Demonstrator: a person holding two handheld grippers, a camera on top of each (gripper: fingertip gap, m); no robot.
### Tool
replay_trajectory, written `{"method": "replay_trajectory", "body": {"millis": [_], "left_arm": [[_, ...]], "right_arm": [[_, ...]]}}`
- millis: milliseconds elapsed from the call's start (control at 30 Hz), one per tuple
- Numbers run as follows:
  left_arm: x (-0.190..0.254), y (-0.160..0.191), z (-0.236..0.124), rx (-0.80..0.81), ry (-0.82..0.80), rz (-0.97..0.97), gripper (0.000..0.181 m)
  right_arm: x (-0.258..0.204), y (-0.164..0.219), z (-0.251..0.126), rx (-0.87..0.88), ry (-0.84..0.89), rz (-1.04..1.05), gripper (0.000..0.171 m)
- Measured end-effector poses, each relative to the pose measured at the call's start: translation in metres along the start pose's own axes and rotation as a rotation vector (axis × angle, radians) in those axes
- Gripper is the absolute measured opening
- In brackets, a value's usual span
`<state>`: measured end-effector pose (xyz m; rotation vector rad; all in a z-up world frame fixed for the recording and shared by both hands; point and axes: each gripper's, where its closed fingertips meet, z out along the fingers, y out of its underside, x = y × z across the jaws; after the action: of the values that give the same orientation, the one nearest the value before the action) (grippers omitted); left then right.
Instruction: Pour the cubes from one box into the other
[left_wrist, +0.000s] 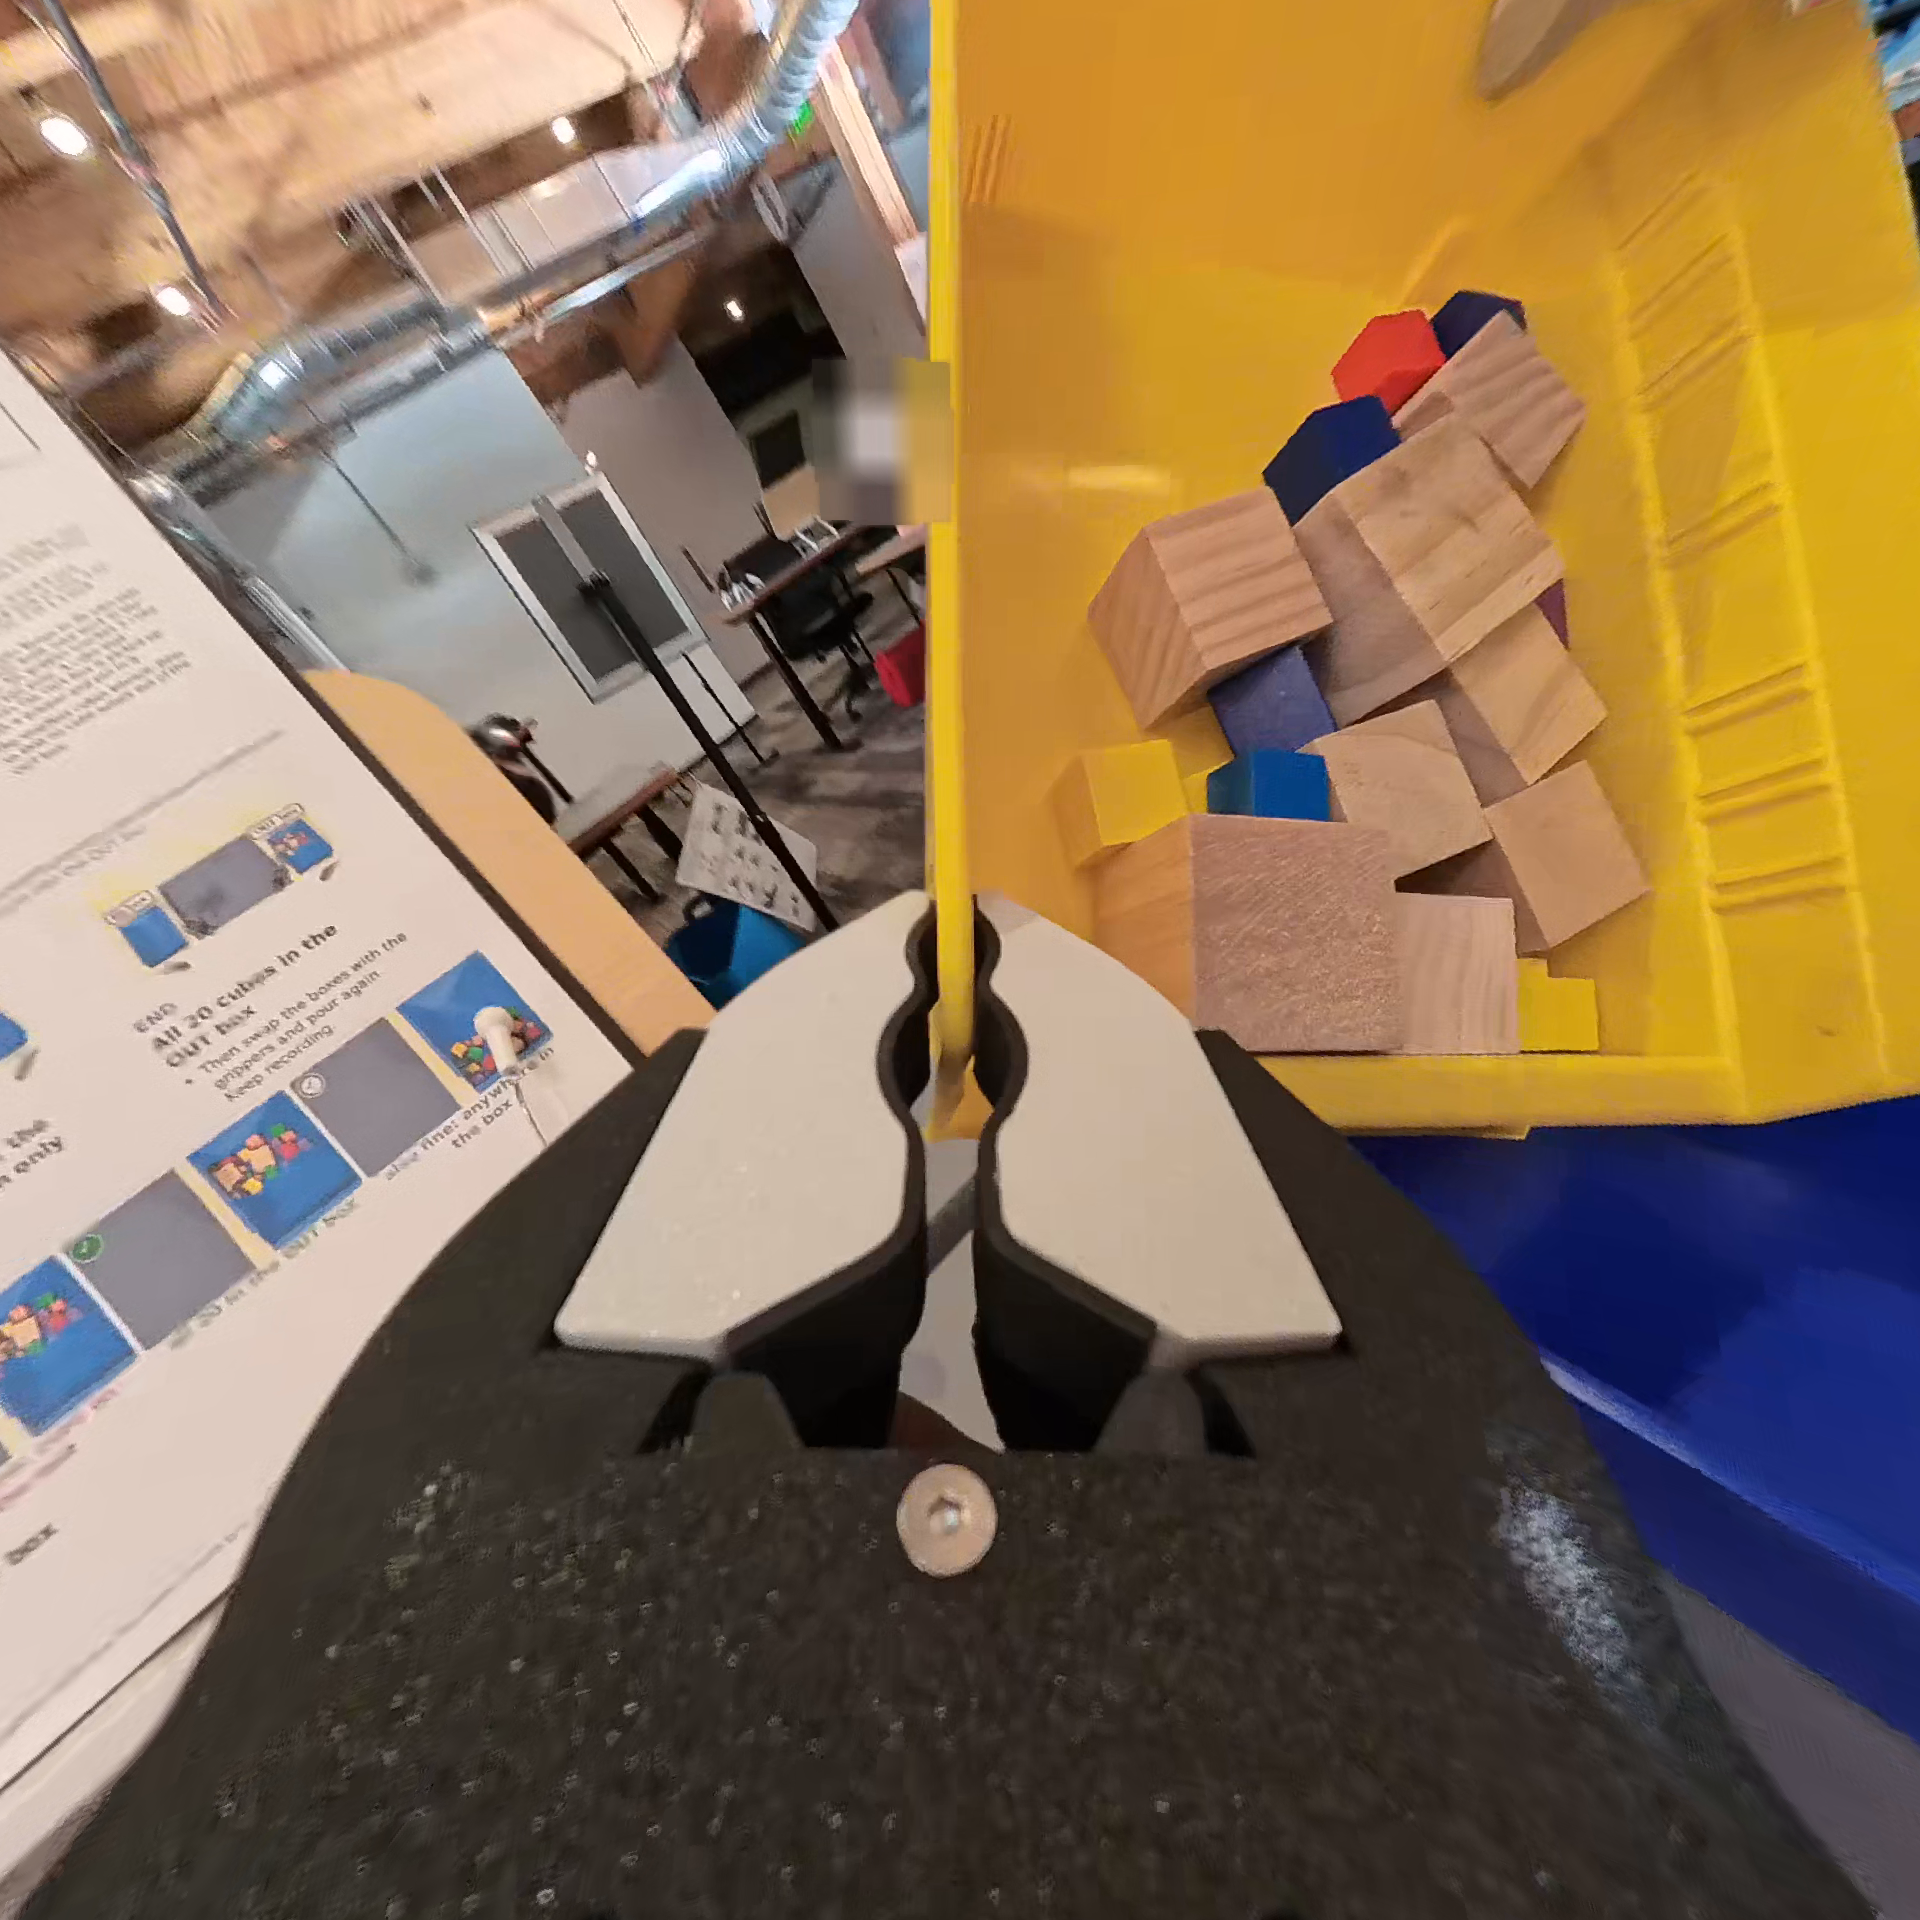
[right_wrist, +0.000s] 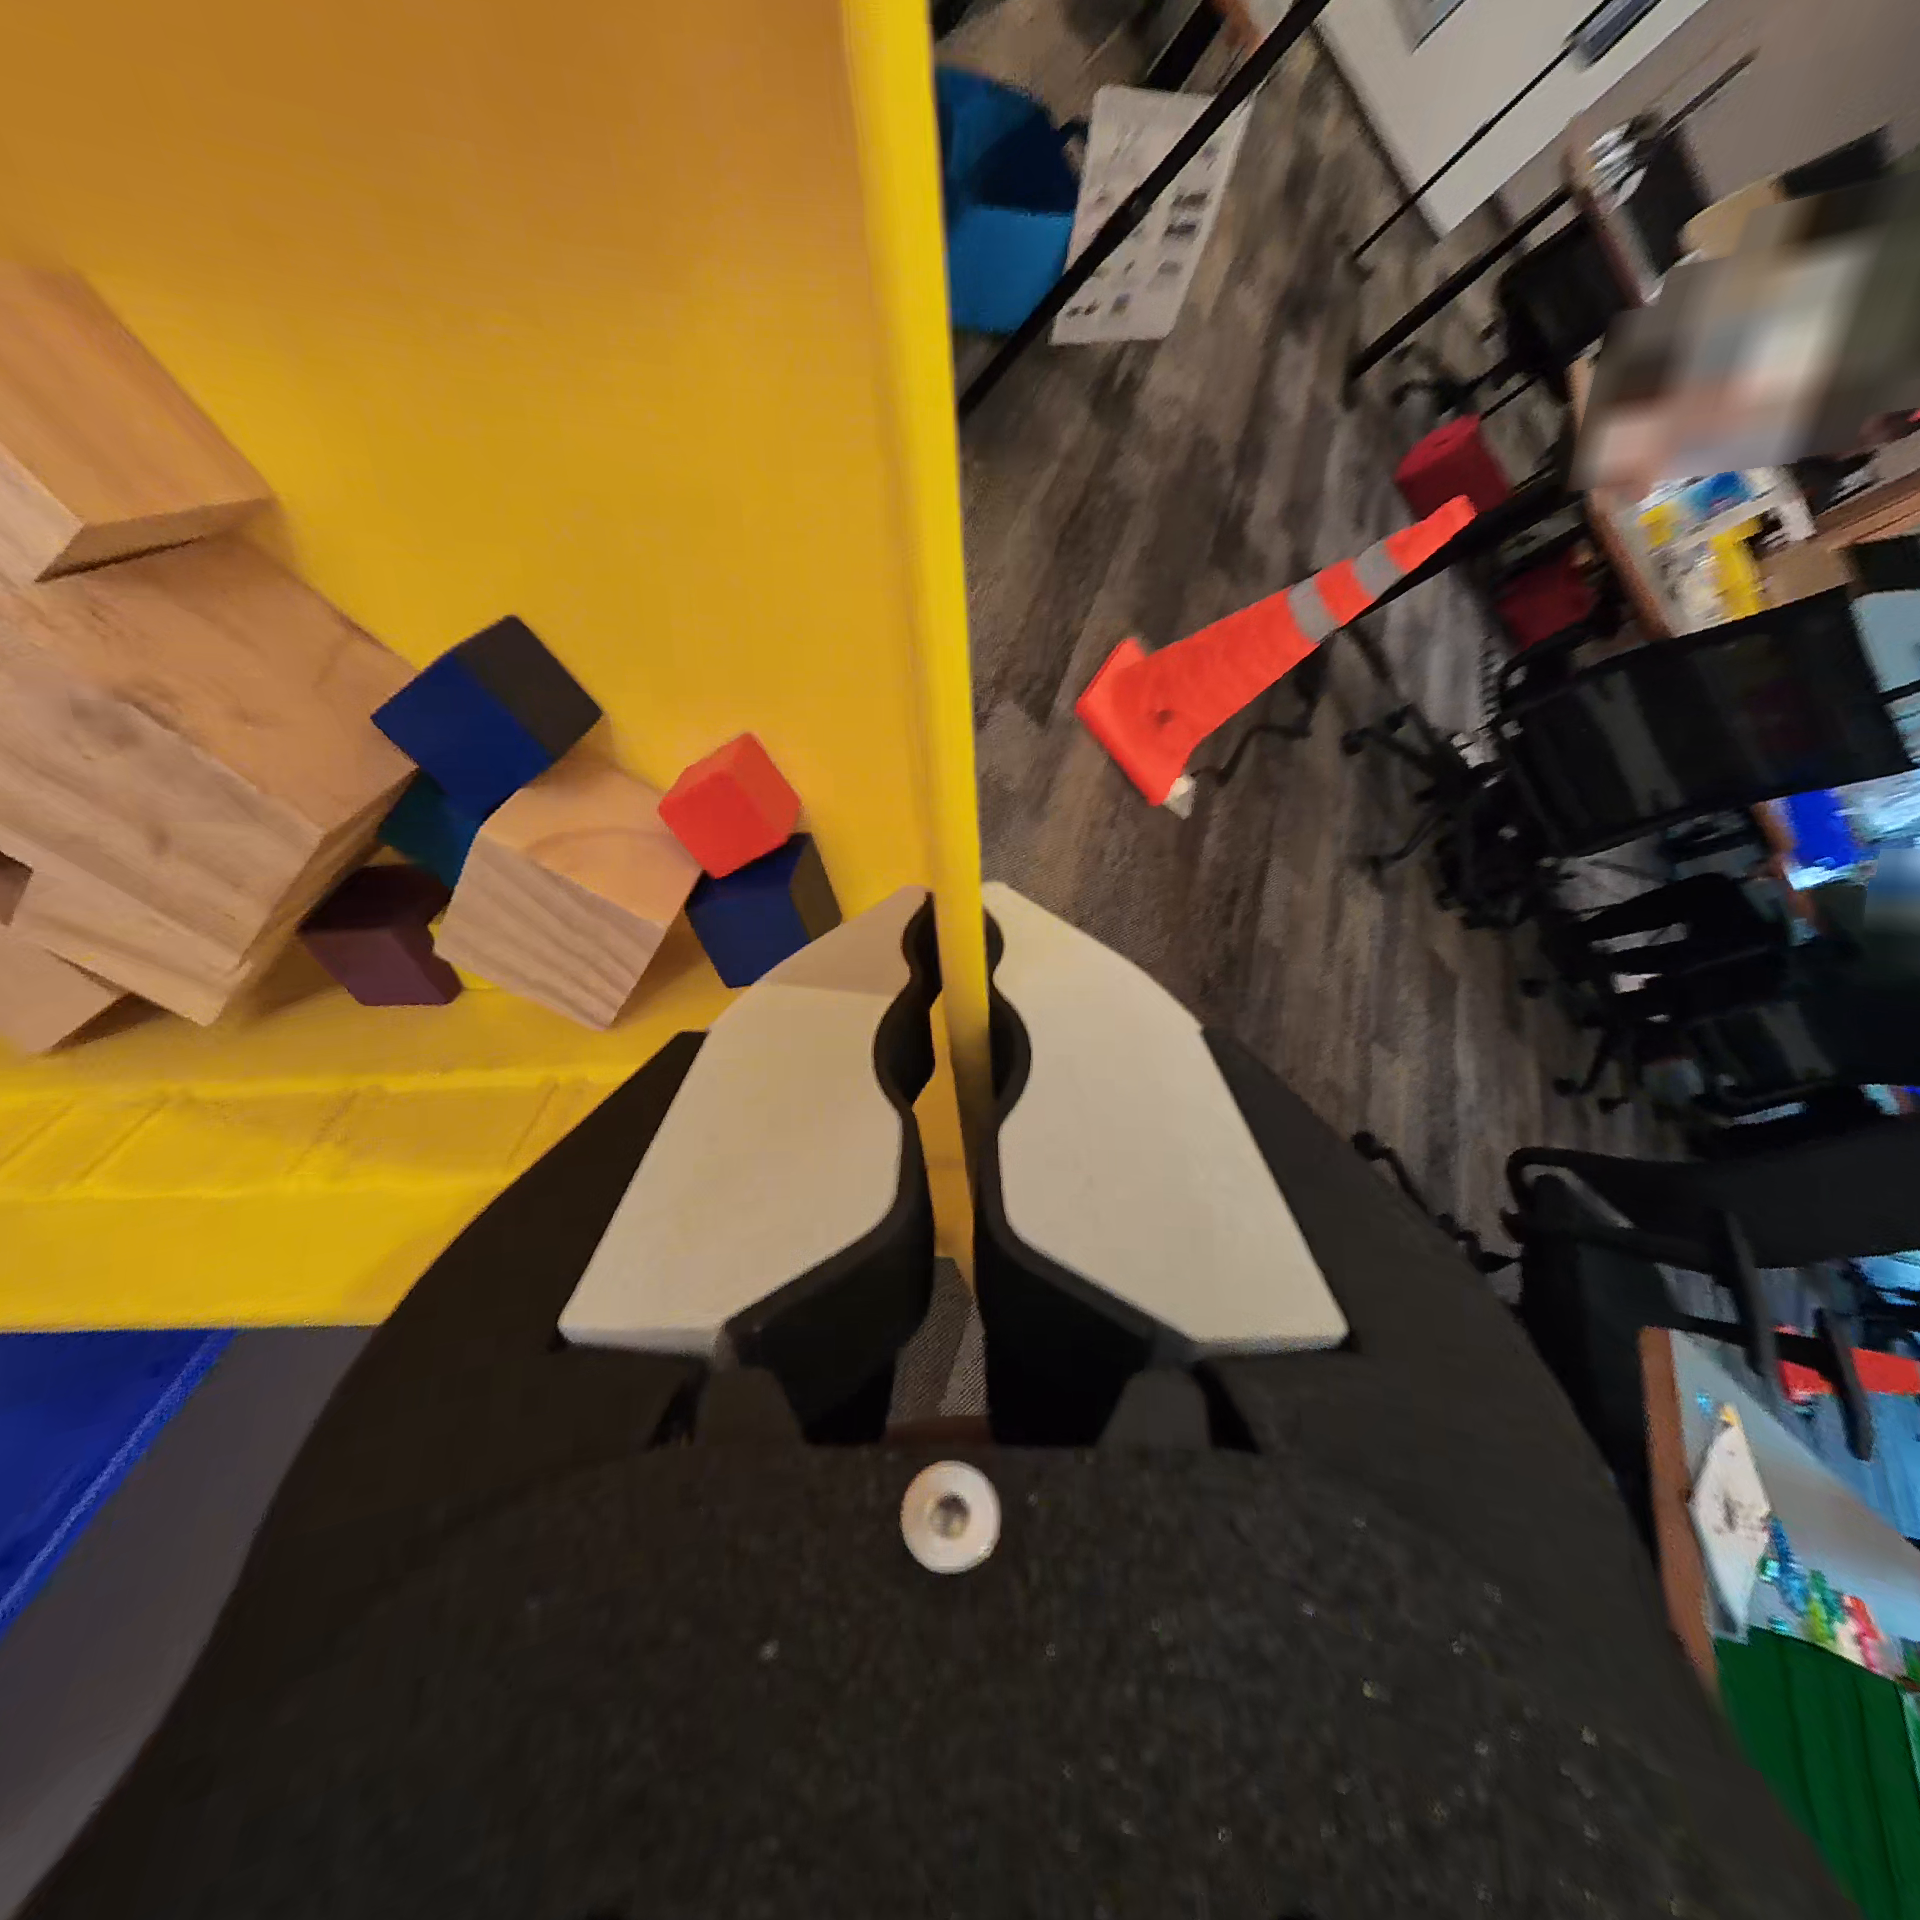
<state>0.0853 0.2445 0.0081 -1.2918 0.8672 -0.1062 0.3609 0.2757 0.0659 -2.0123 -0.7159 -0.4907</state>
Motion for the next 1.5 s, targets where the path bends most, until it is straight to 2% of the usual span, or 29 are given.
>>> {"method": "replay_trajectory", "body": {"millis": [133, 467, 733, 1000, 1300, 1500], "left_arm": [[0.004, -0.001, -0.003, 0.054, -0.064, 0.065, 0.003], [0.014, 0.017, -0.010, 0.126, -0.147, 0.137, 0.003], [0.018, 0.018, -0.013, 0.151, -0.179, 0.178, 0.003], [0.018, 0.022, -0.009, 0.133, -0.186, 0.180, 0.003], [0.018, 0.025, -0.007, 0.122, -0.195, 0.190, 0.003], [0.006, 0.010, -0.006, 0.163, -0.237, 0.170, 0.003]], "right_arm": [[0.002, -0.002, -0.018, 0.102, 0.125, 0.016, 0.004], [-0.017, 0.009, -0.052, 0.231, 0.349, 0.026, 0.005], [-0.025, 0.021, -0.066, 0.302, 0.431, 0.052, 0.004], [-0.032, 0.033, -0.062, 0.319, 0.449, 0.073, 0.004], [-0.031, 0.028, -0.066, 0.329, 0.471, 0.056, 0.004], [-0.024, 0.020, -0.076, 0.359, 0.499, 0.055, 0.004]]}}
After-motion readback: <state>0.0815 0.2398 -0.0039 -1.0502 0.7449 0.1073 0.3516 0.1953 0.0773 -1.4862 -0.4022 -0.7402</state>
